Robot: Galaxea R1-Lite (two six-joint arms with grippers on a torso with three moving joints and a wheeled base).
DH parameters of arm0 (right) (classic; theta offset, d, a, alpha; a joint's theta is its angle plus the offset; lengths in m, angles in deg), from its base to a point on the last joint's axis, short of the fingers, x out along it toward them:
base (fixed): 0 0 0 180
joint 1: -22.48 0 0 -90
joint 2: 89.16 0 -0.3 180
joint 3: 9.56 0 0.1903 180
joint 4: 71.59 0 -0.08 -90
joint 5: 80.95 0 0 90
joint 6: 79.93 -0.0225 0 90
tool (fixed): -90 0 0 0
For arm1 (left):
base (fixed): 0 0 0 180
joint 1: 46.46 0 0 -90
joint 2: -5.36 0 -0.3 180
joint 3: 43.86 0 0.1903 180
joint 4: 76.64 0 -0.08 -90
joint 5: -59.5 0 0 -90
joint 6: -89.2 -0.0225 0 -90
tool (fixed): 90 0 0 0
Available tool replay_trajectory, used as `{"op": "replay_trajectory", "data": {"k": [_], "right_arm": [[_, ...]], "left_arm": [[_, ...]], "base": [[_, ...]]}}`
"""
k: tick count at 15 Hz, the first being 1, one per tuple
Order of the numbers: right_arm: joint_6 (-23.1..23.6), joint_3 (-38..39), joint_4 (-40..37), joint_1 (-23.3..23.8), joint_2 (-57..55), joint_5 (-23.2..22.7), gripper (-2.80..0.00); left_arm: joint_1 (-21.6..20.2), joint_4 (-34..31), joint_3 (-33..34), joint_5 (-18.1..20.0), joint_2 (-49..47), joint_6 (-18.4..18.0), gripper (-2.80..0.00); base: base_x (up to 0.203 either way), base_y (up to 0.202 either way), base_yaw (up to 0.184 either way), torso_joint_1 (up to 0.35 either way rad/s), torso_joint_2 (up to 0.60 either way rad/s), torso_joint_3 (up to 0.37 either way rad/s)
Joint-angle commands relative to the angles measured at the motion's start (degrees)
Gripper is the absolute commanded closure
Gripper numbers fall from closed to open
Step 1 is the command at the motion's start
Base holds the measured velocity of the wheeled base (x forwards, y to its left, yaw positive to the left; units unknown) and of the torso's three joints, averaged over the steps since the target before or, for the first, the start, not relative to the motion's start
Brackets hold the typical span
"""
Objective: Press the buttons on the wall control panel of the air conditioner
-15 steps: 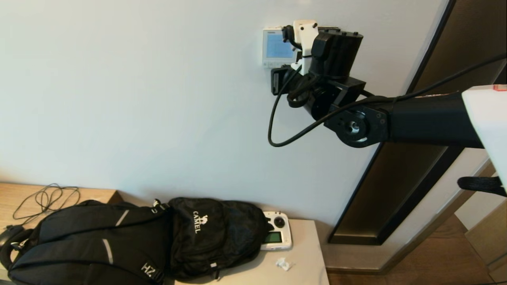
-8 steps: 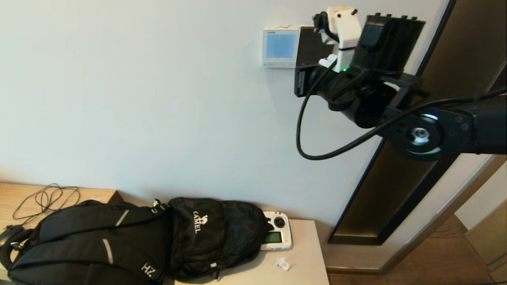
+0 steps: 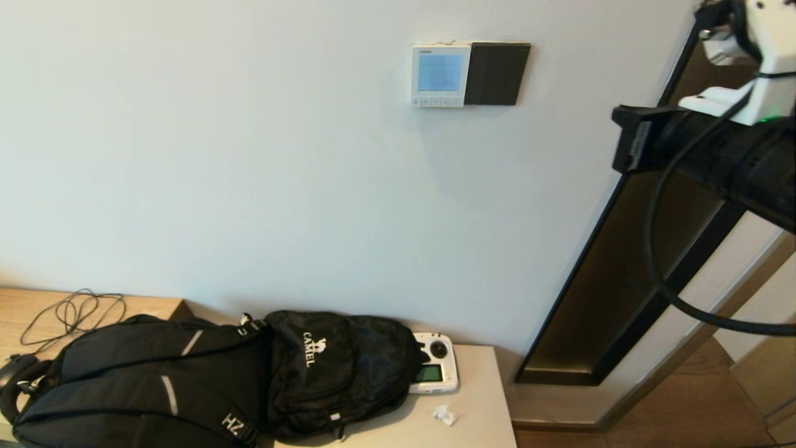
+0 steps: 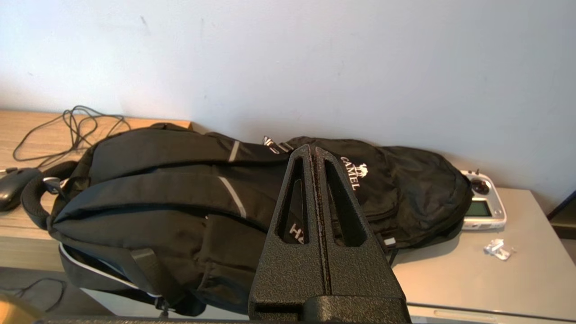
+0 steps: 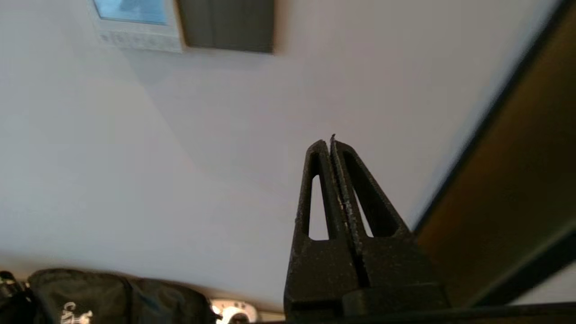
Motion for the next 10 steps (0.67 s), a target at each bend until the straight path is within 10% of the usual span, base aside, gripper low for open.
{"op": "replay_trajectory", "data": {"k": [1,10], "right_arm": [[0.07,4.56,-0.43,1.60,8.34,0.45,0.00],[-1.20,23.46,-9.66,18.21,29.06,-9.44,0.00]], "left_arm": [[-0.02,0.02,0.00,-0.08,0.02,0.00,0.00],[-0.02,0.02,0.00,-0.05,0.08,0.00,0.00]], "base": [[0.000,0.000,0.000,0.000,0.00,0.000],[0.000,0.000,0.000,0.000,0.00,0.000]]}}
